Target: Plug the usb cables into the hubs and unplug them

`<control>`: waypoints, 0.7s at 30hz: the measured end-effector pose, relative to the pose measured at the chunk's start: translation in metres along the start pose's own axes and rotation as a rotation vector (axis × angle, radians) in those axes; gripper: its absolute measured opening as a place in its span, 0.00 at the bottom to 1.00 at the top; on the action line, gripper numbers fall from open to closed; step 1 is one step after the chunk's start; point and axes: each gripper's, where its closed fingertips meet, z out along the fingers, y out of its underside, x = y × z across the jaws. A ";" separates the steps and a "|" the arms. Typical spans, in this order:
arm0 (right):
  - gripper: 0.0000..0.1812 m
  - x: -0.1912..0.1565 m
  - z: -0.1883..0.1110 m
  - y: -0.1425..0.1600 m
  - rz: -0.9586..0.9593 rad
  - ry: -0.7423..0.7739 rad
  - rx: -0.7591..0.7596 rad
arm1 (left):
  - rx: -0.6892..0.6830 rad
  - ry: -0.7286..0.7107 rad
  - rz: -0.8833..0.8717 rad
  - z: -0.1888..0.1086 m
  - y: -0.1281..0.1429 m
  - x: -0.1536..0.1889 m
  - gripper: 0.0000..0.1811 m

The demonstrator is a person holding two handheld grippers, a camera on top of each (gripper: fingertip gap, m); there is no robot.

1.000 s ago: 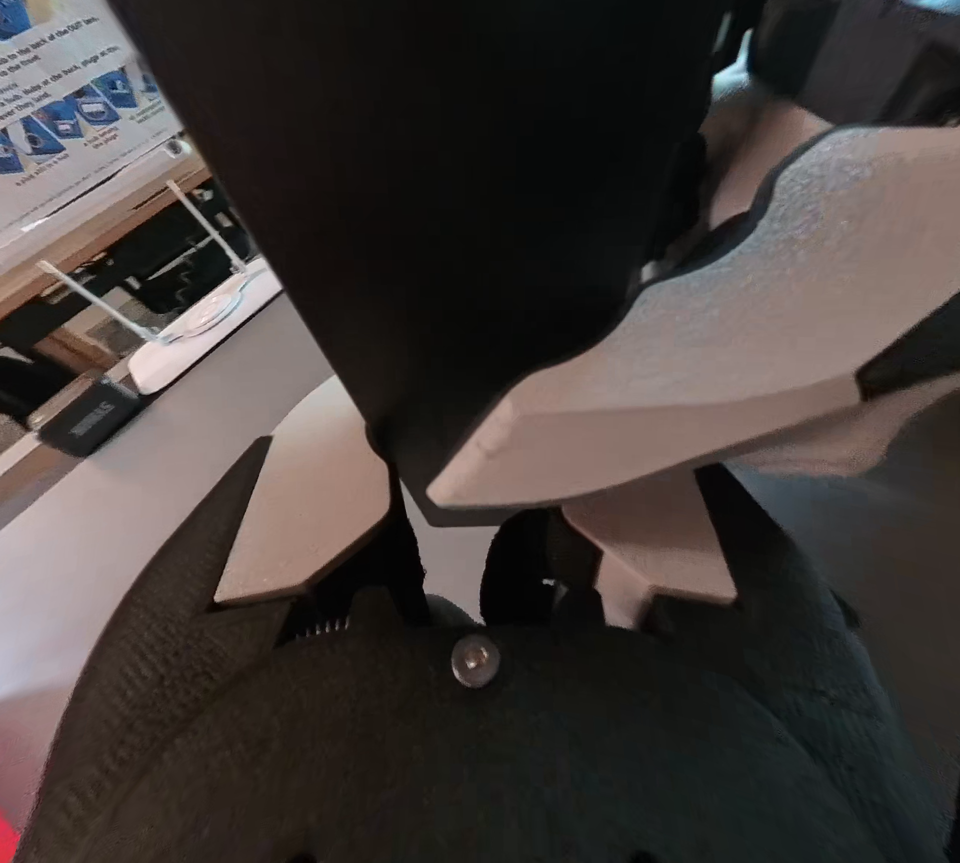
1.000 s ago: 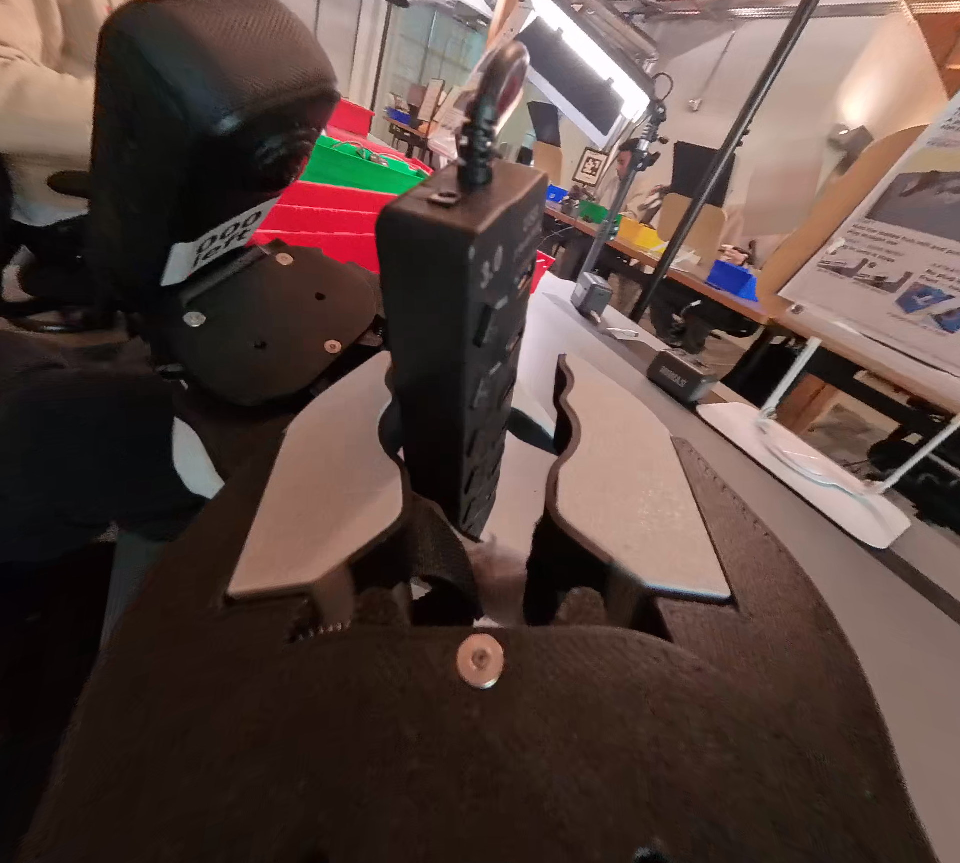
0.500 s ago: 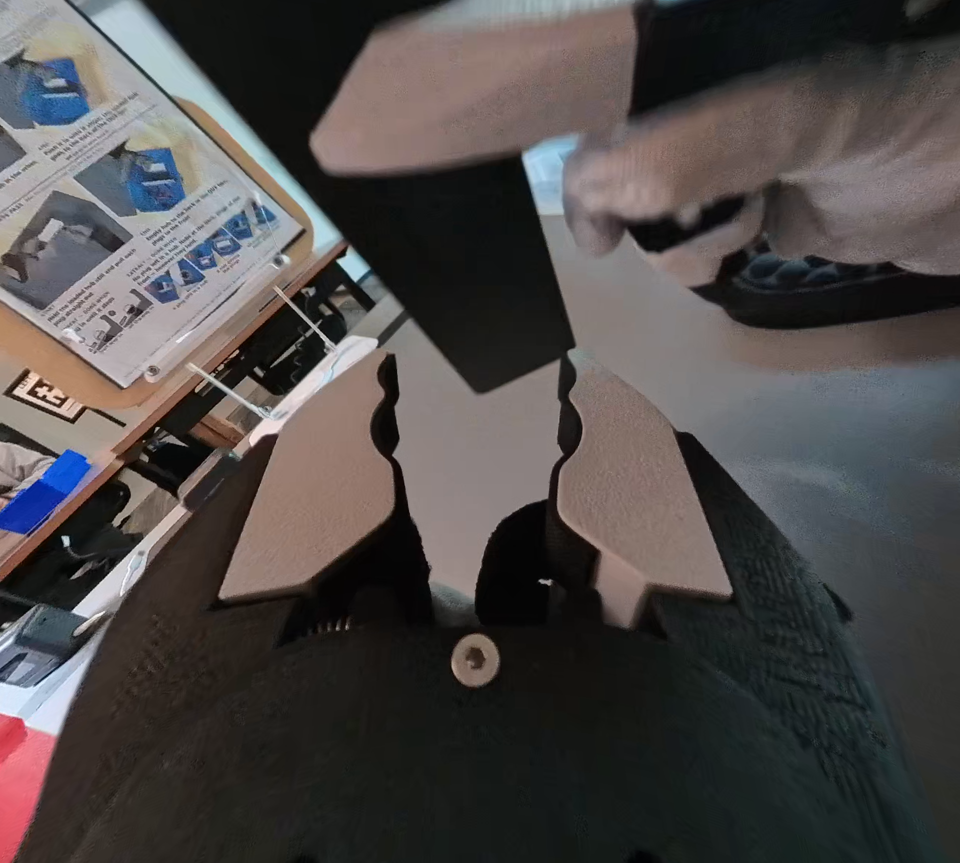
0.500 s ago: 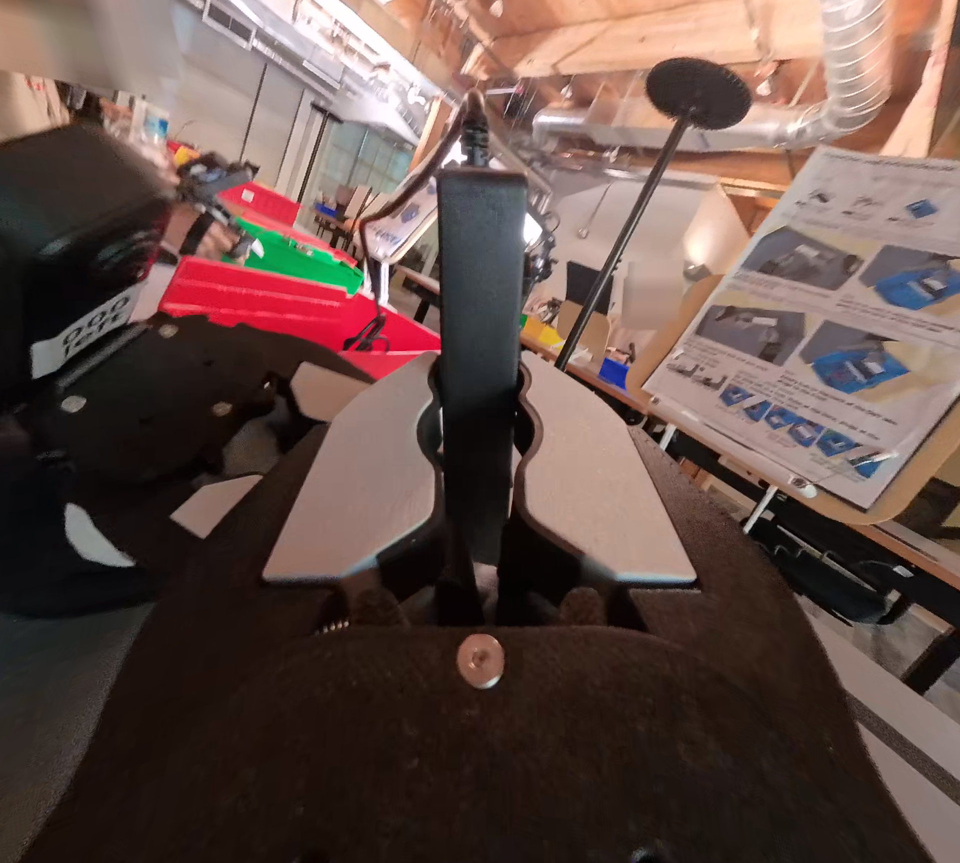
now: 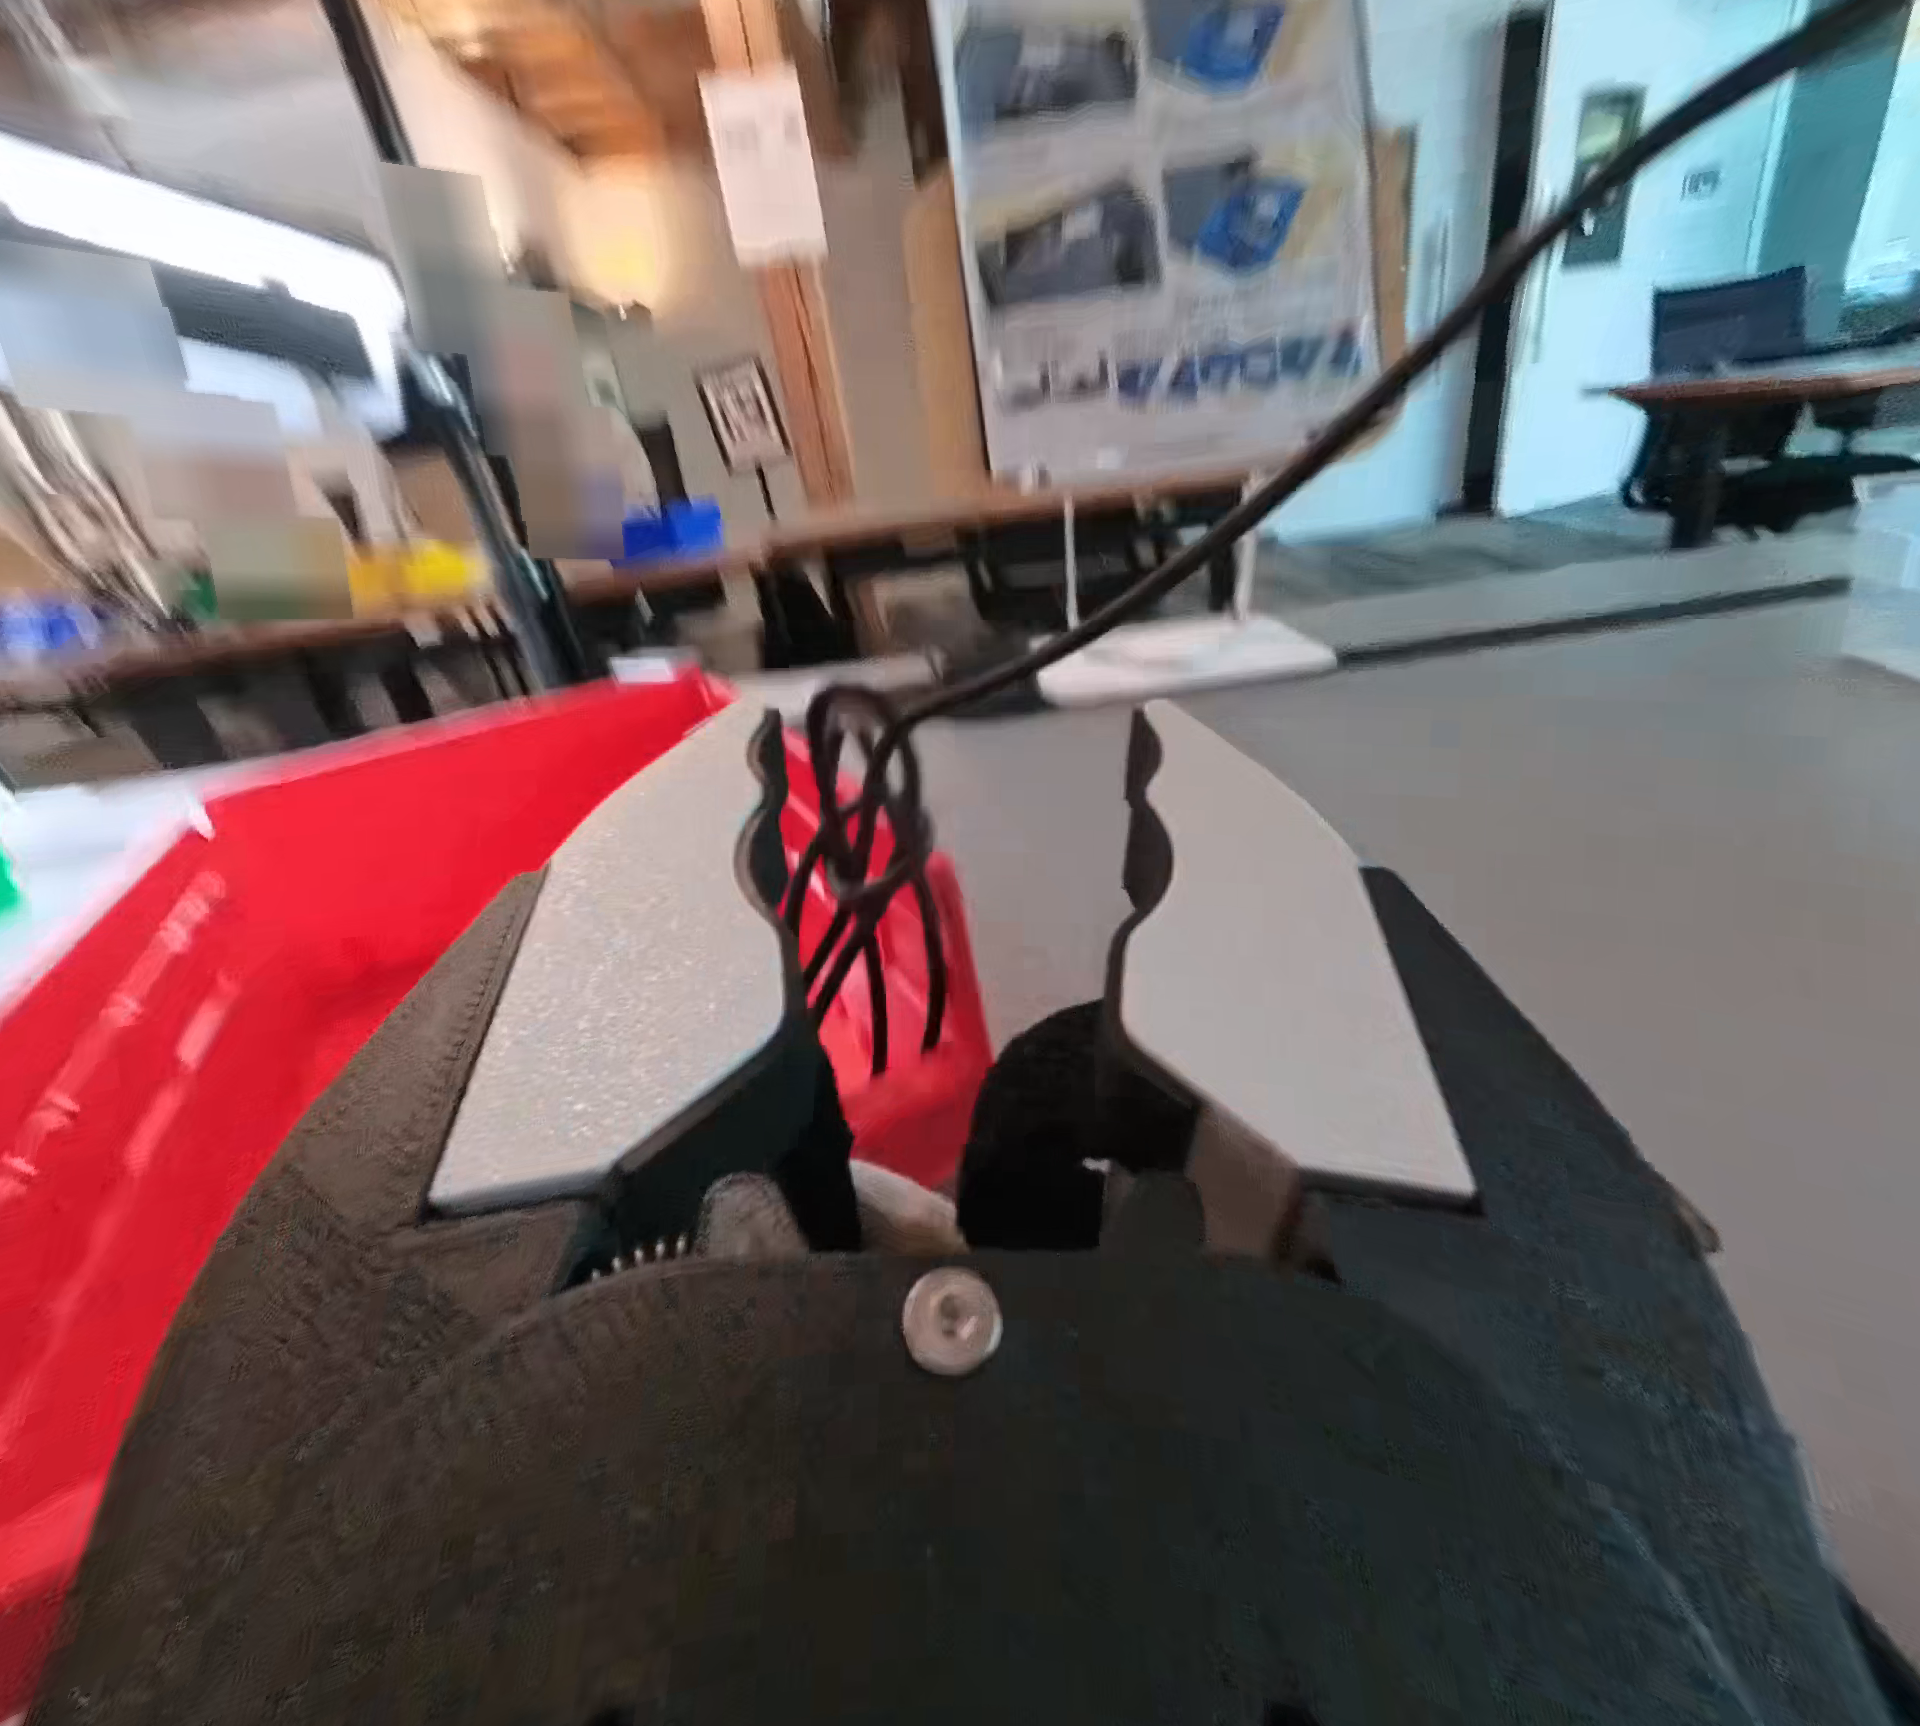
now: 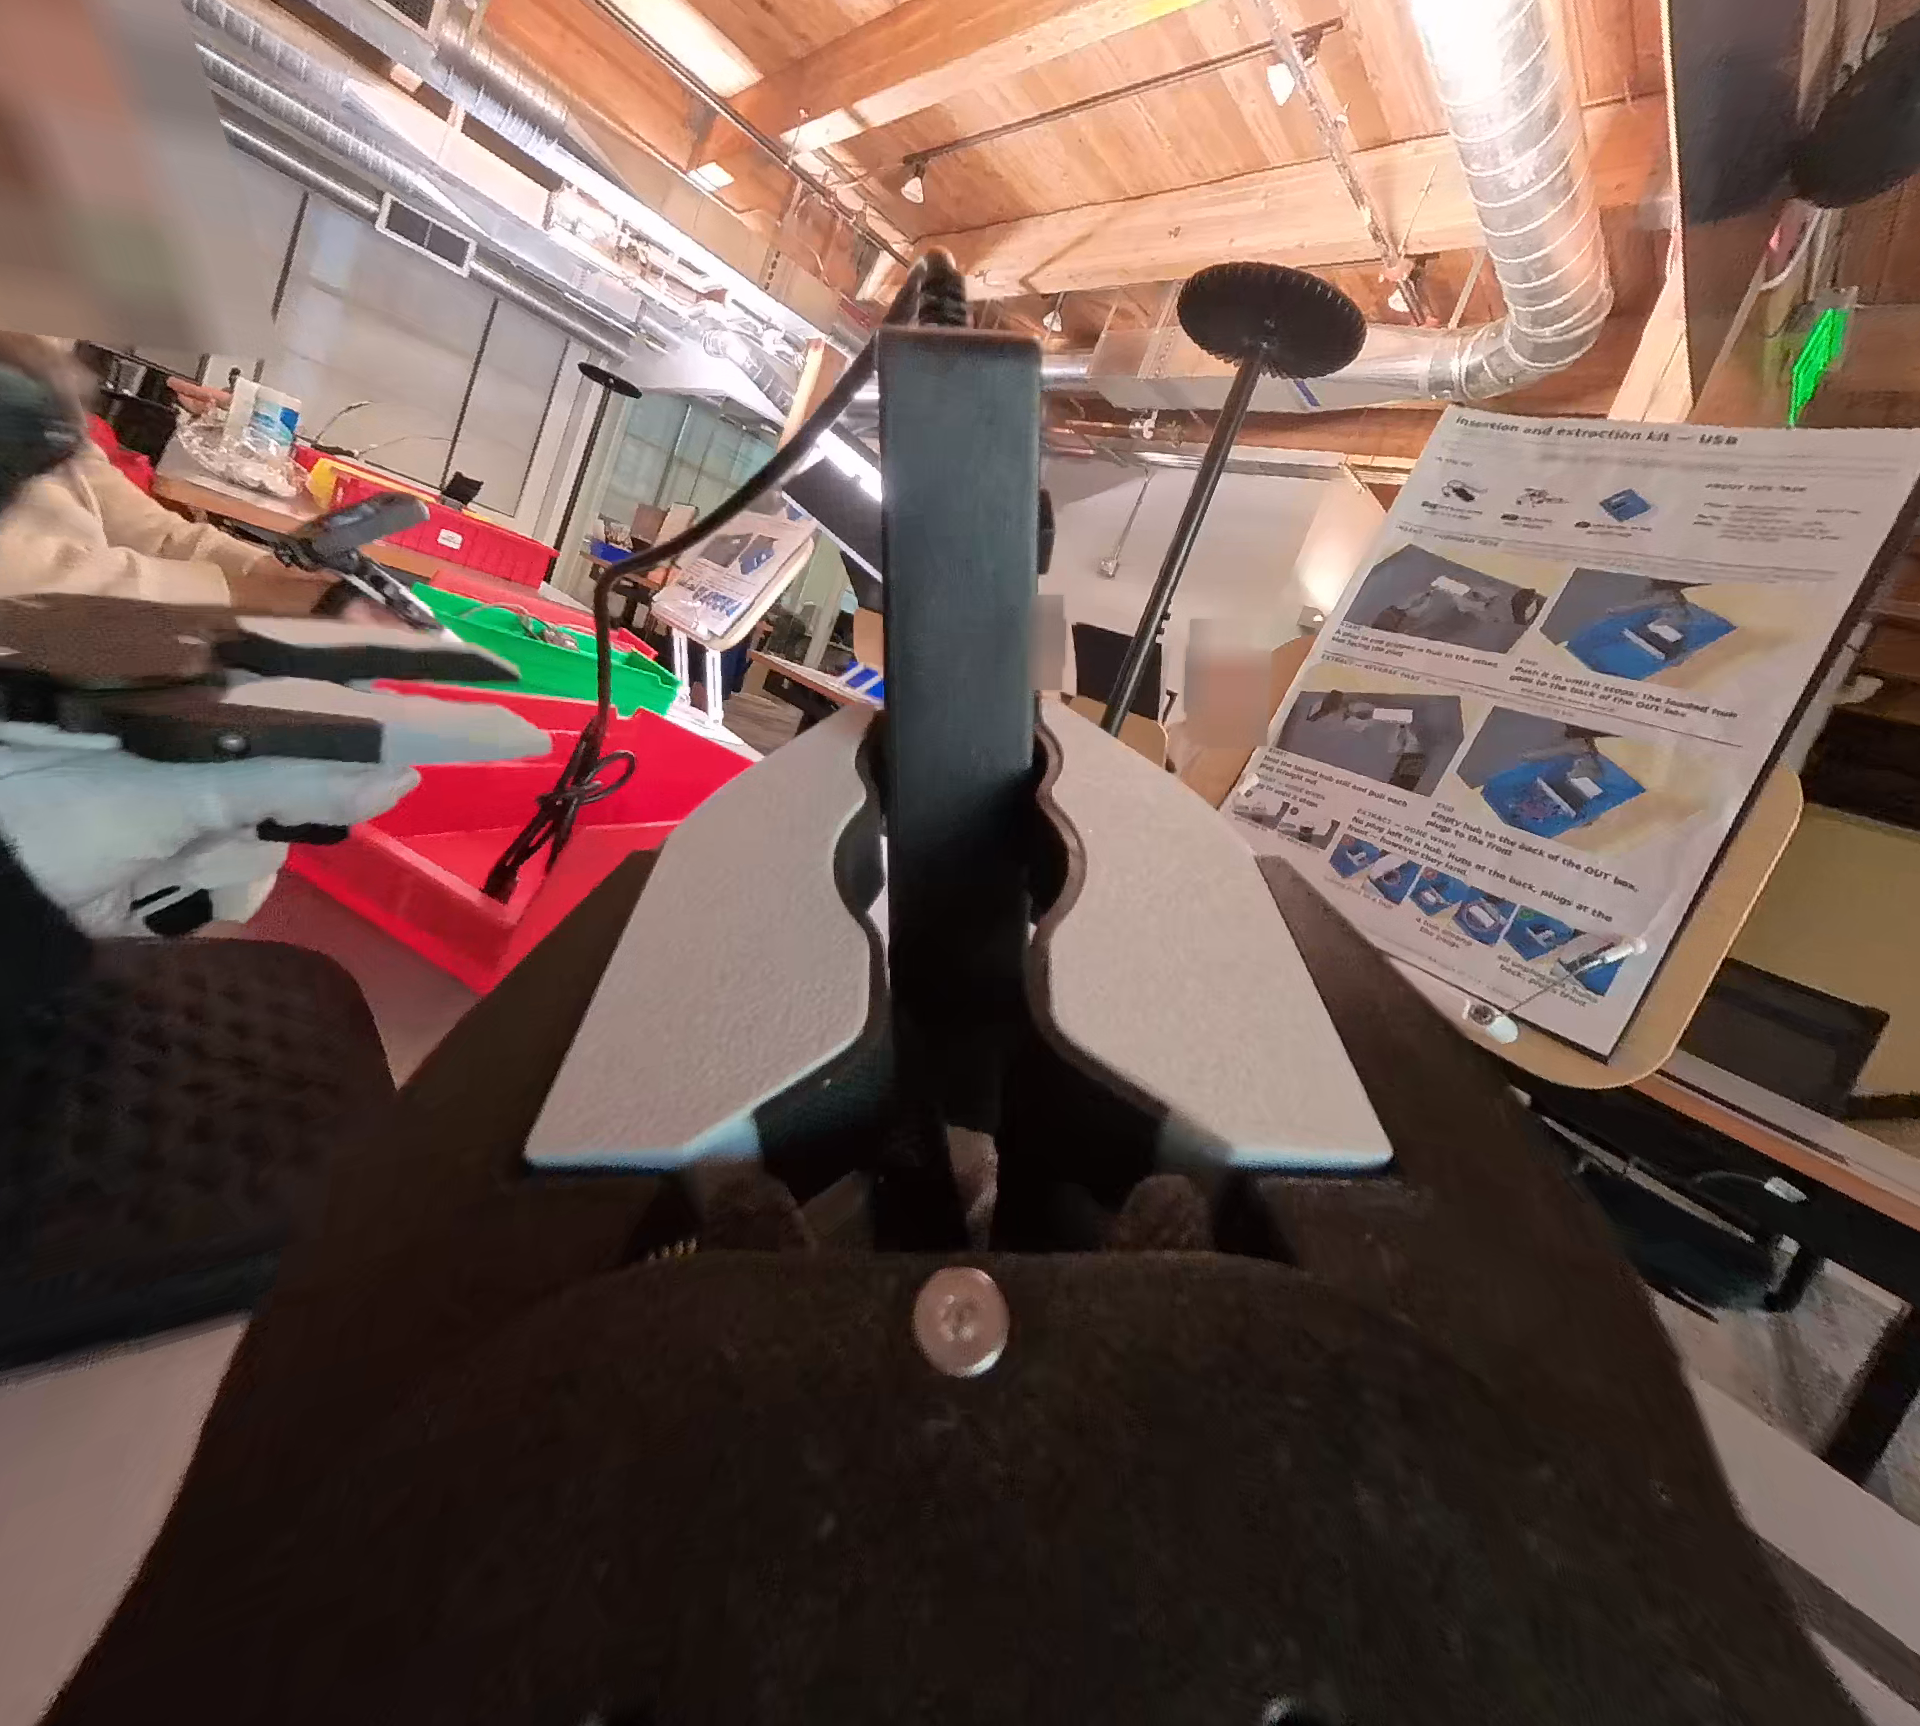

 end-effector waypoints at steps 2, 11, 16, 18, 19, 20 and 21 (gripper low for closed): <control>0.13 -0.001 -0.001 -0.004 0.004 -0.014 0.013 | -0.169 0.091 -0.067 0.008 0.027 -0.001 0.34; 0.13 -0.010 -0.007 -0.023 0.012 -0.116 0.105 | 0.020 0.041 0.156 0.000 0.000 -0.010 0.04; 0.13 -0.011 -0.010 -0.031 0.171 -0.259 0.123 | 0.169 0.284 0.096 -0.013 -0.038 0.036 0.04; 0.13 -0.014 -0.009 -0.022 0.228 -0.329 0.061 | 0.178 0.375 0.068 -0.015 -0.045 0.060 0.04; 0.13 -0.017 -0.007 -0.016 0.255 -0.353 0.018 | 0.178 0.434 0.058 -0.016 -0.047 0.076 0.04; 0.13 -0.019 -0.006 -0.009 0.274 -0.365 -0.009 | 0.182 0.500 0.043 -0.017 -0.050 0.093 0.04; 0.13 -0.022 -0.005 -0.004 0.287 -0.371 -0.024 | 0.192 0.568 0.028 -0.020 -0.052 0.110 0.04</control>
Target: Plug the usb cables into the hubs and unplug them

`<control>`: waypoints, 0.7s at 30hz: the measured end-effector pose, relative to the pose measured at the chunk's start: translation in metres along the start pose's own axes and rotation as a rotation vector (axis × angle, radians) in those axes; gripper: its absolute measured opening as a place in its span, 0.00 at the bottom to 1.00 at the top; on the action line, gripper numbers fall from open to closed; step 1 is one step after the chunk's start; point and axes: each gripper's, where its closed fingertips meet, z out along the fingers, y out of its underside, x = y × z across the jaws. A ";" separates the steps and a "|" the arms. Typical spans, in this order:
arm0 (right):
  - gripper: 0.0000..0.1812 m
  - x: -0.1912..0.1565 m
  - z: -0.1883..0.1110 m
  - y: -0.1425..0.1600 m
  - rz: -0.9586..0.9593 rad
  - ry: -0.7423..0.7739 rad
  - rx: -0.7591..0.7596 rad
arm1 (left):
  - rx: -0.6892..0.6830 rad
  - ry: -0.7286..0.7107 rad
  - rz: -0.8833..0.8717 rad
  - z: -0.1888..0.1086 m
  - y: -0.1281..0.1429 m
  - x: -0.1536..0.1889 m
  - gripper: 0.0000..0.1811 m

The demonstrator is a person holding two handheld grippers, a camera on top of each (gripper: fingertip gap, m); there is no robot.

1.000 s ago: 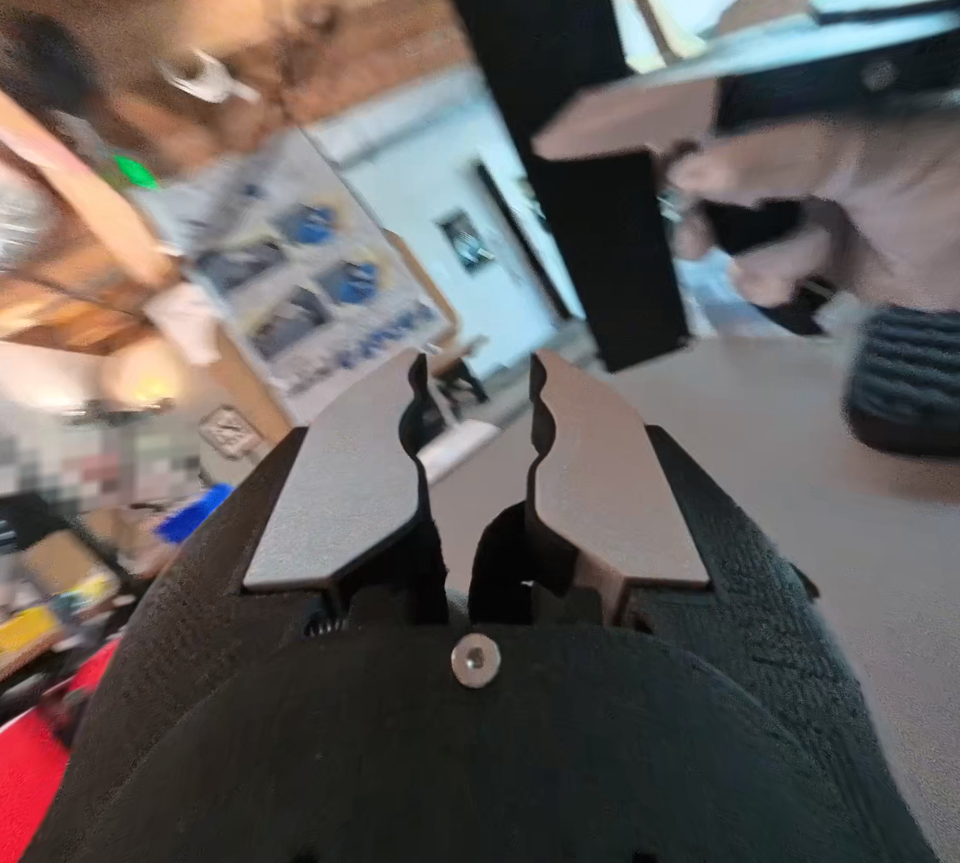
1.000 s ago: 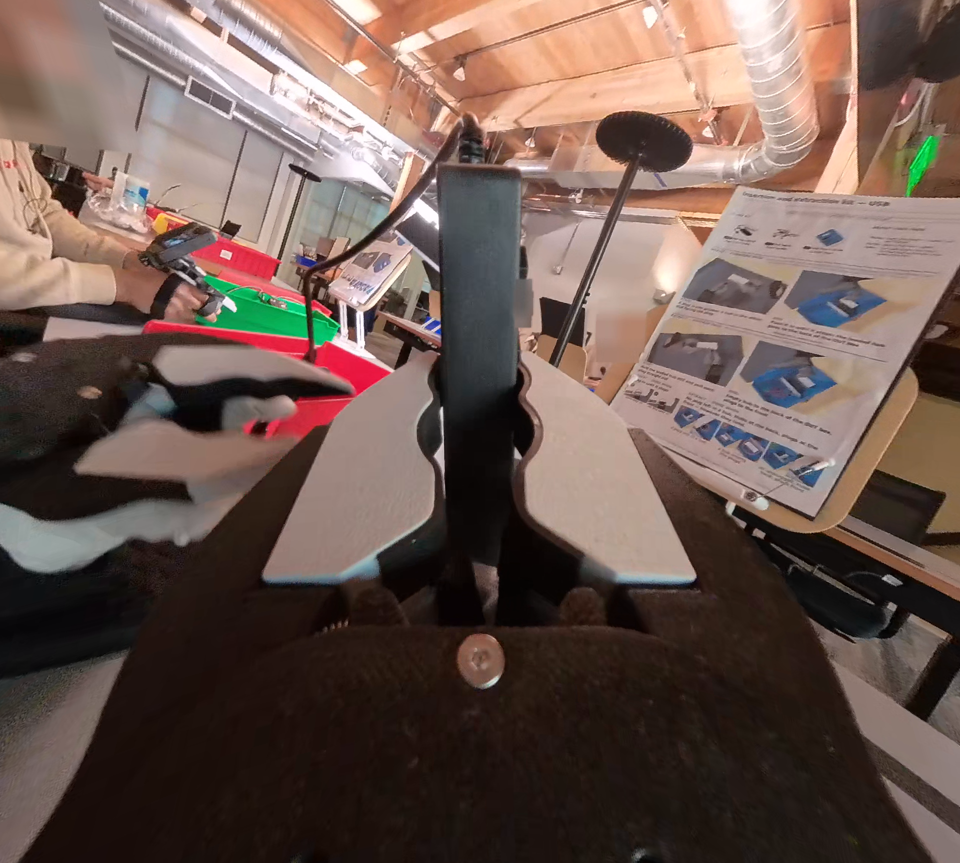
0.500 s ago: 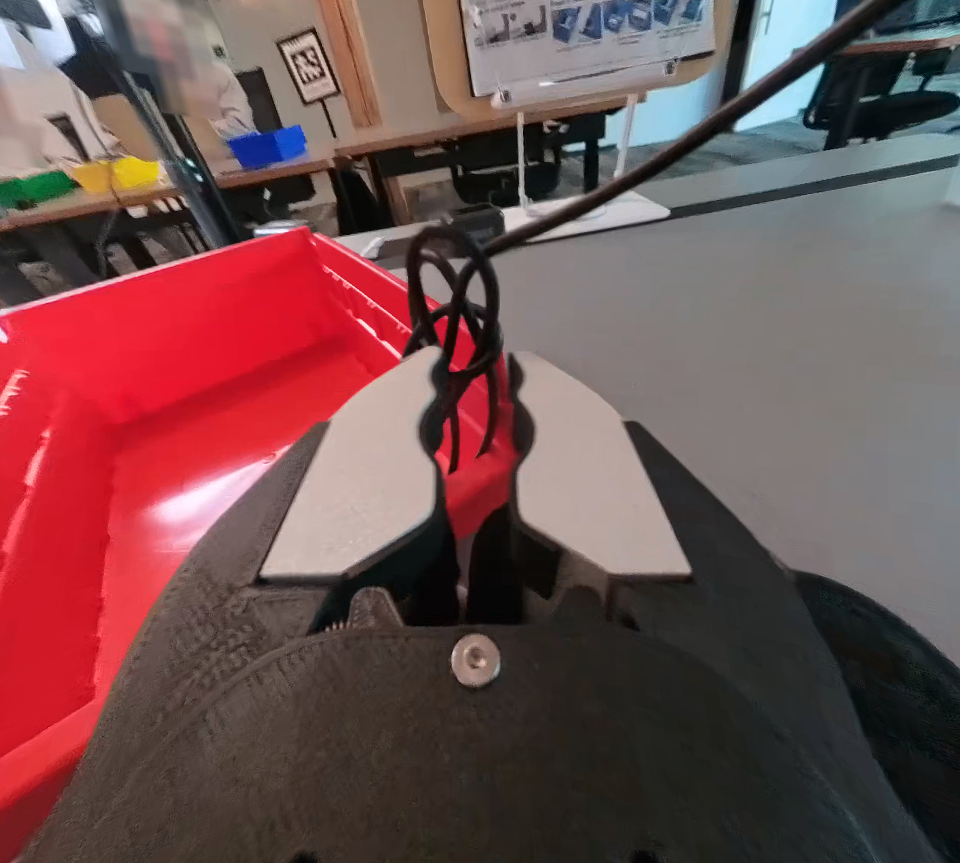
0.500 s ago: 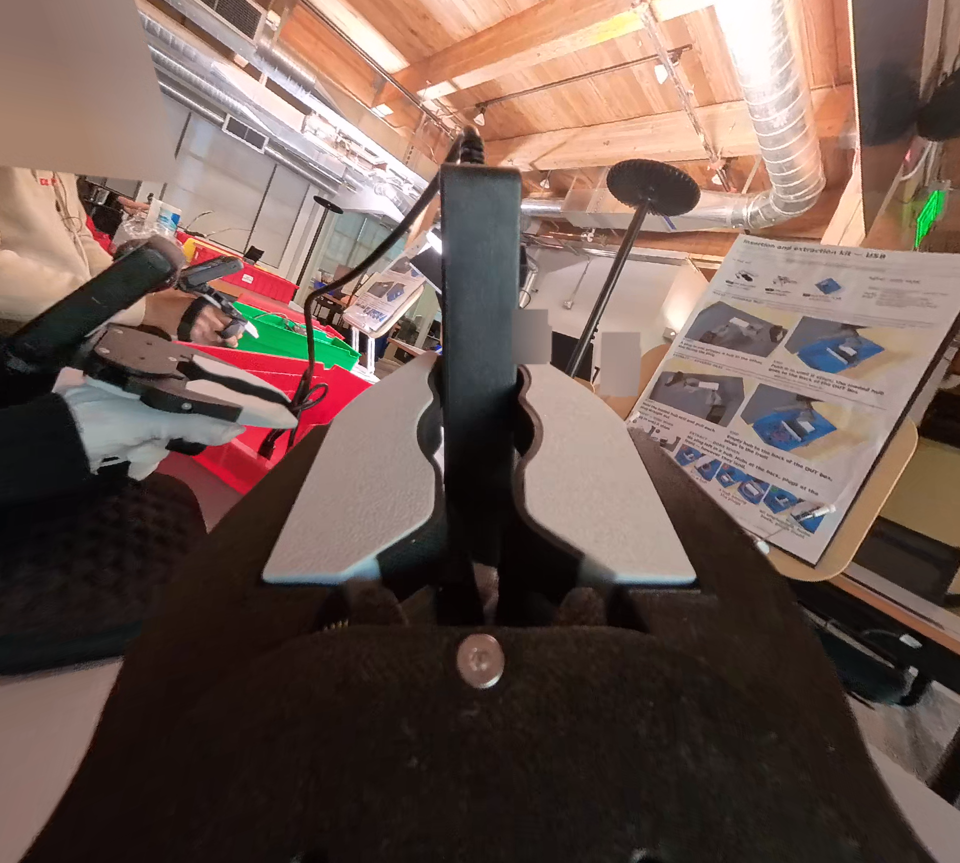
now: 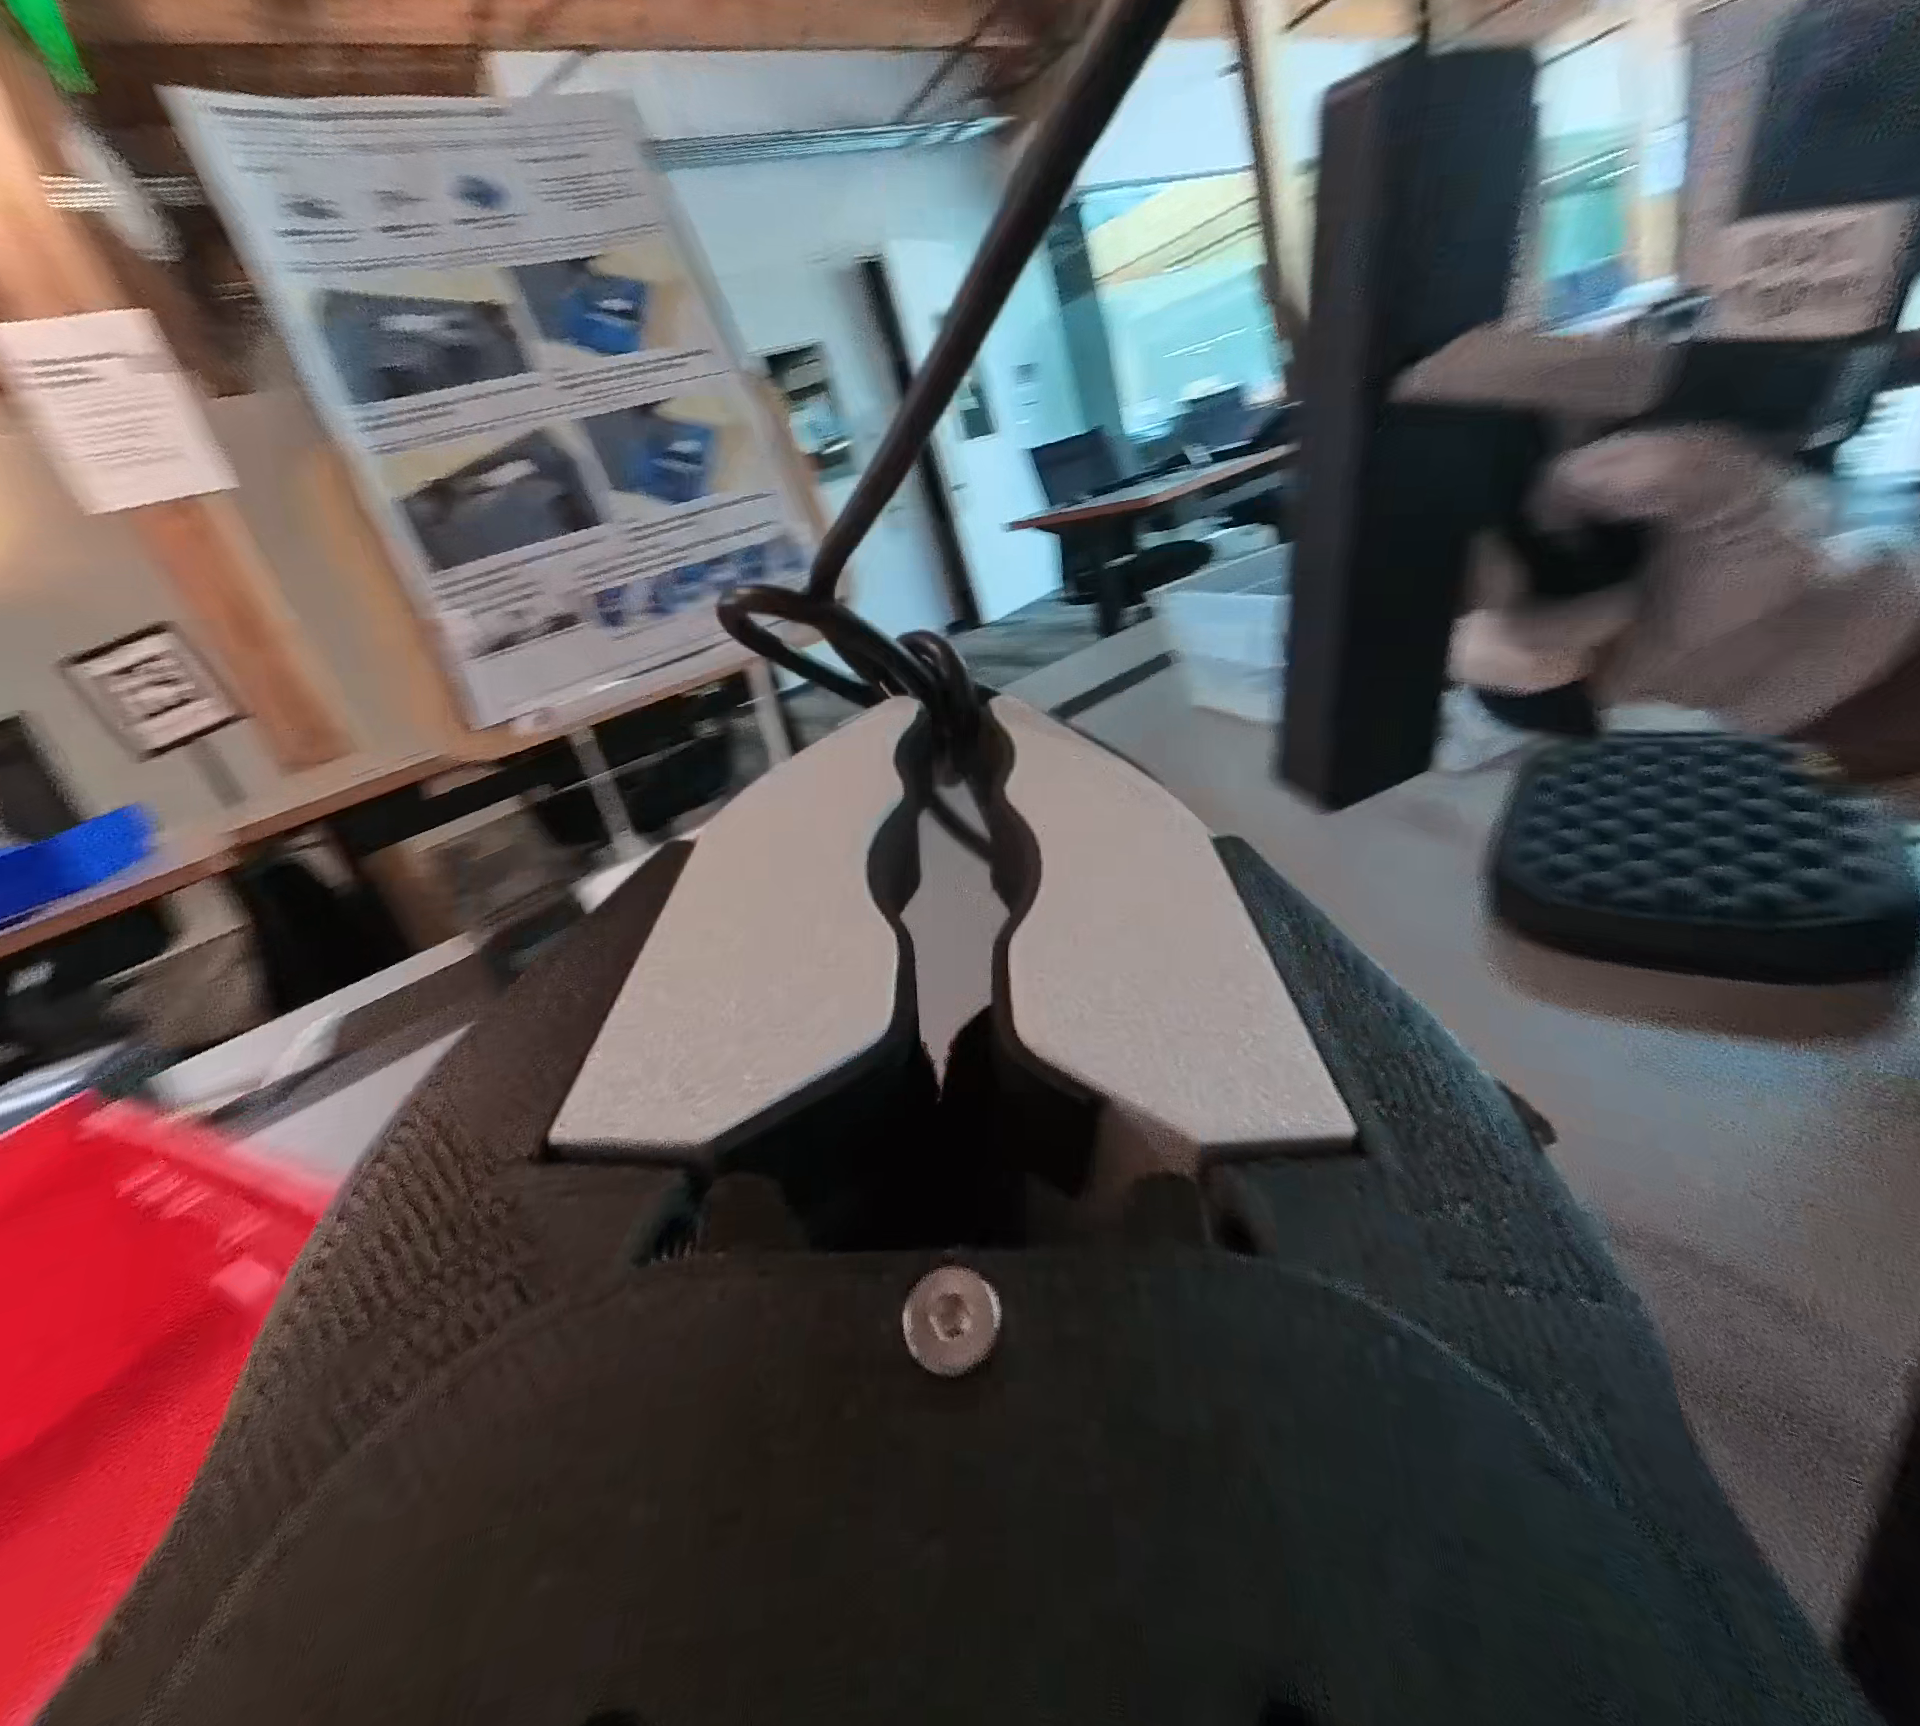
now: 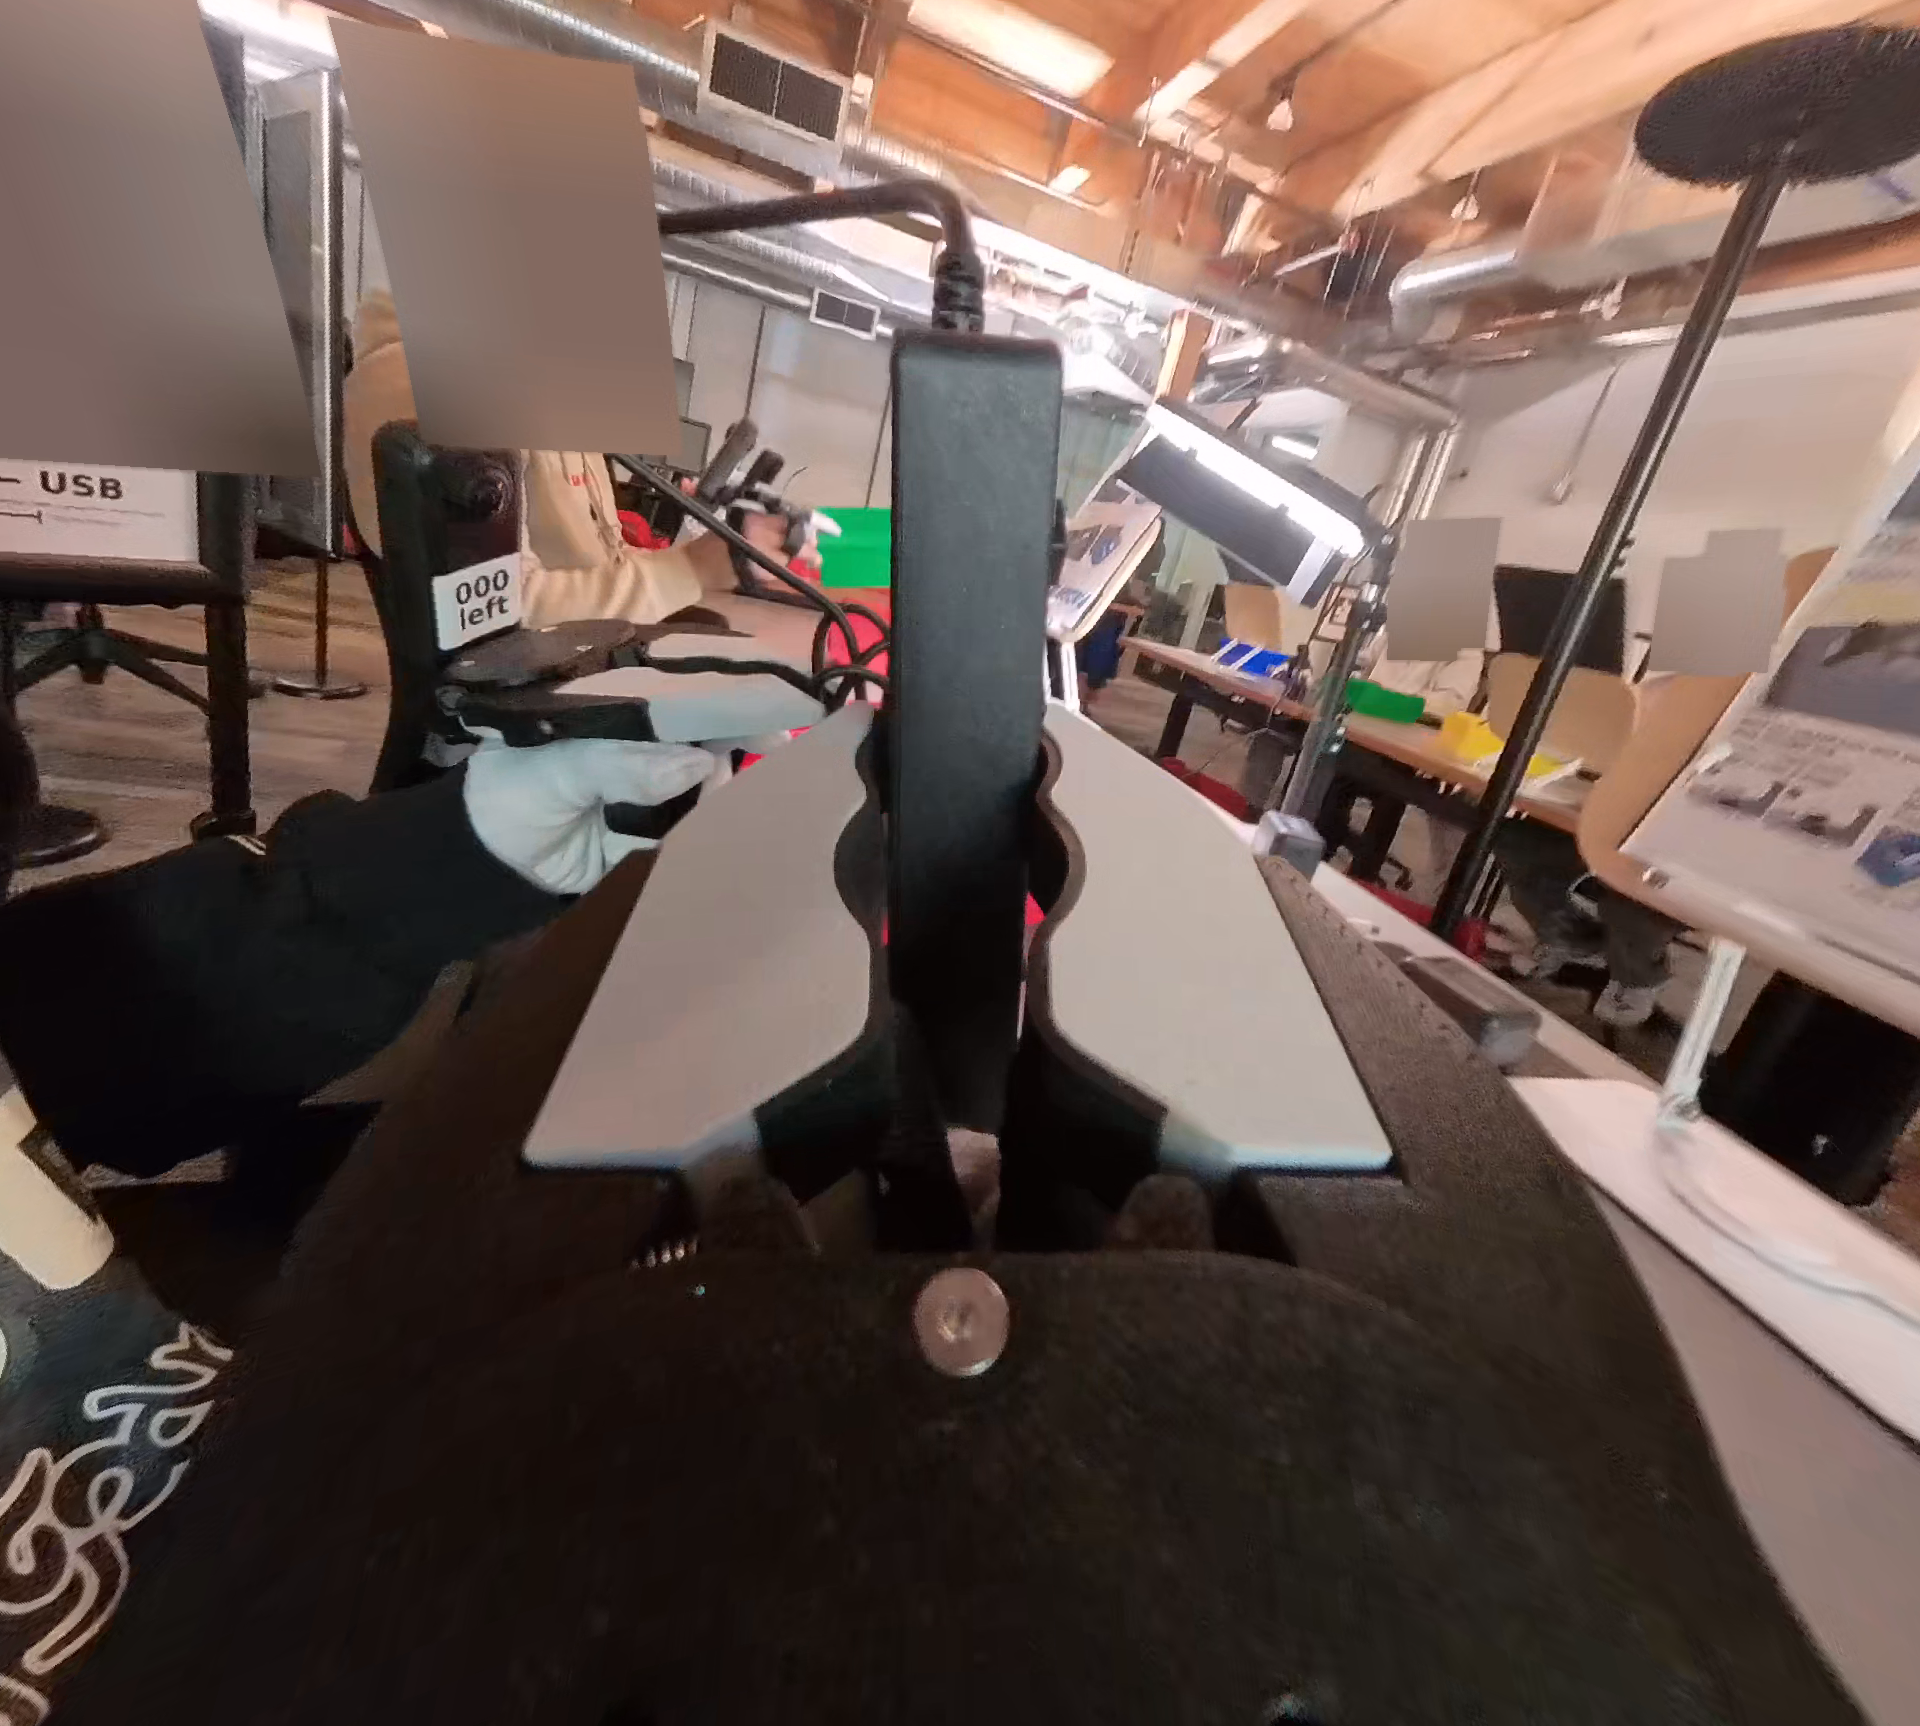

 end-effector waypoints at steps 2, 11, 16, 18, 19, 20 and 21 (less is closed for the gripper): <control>0.13 -0.002 0.006 0.014 0.018 0.001 -0.032 | 0.036 0.126 -0.025 0.013 -0.004 0.032 0.04; 0.18 -0.017 0.021 0.050 0.038 -0.015 -0.190 | 0.024 0.201 -0.015 0.034 -0.001 0.070 0.04; 0.18 -0.020 0.023 0.054 0.085 -0.029 -0.216 | 0.007 0.170 0.032 0.032 -0.001 0.069 0.05; 0.17 -0.018 0.024 0.056 0.053 0.006 -0.242 | -0.007 0.151 0.030 0.032 0.002 0.066 0.04; 0.17 -0.018 0.024 0.058 0.027 0.022 -0.255 | -0.012 0.147 0.031 0.033 0.004 0.065 0.03; 0.17 -0.018 0.024 0.059 0.006 0.035 -0.266 | -0.014 0.146 0.023 0.033 0.006 0.065 0.03; 0.17 -0.019 0.024 0.059 -0.004 0.038 -0.273 | -0.011 0.148 0.012 0.032 0.006 0.065 0.03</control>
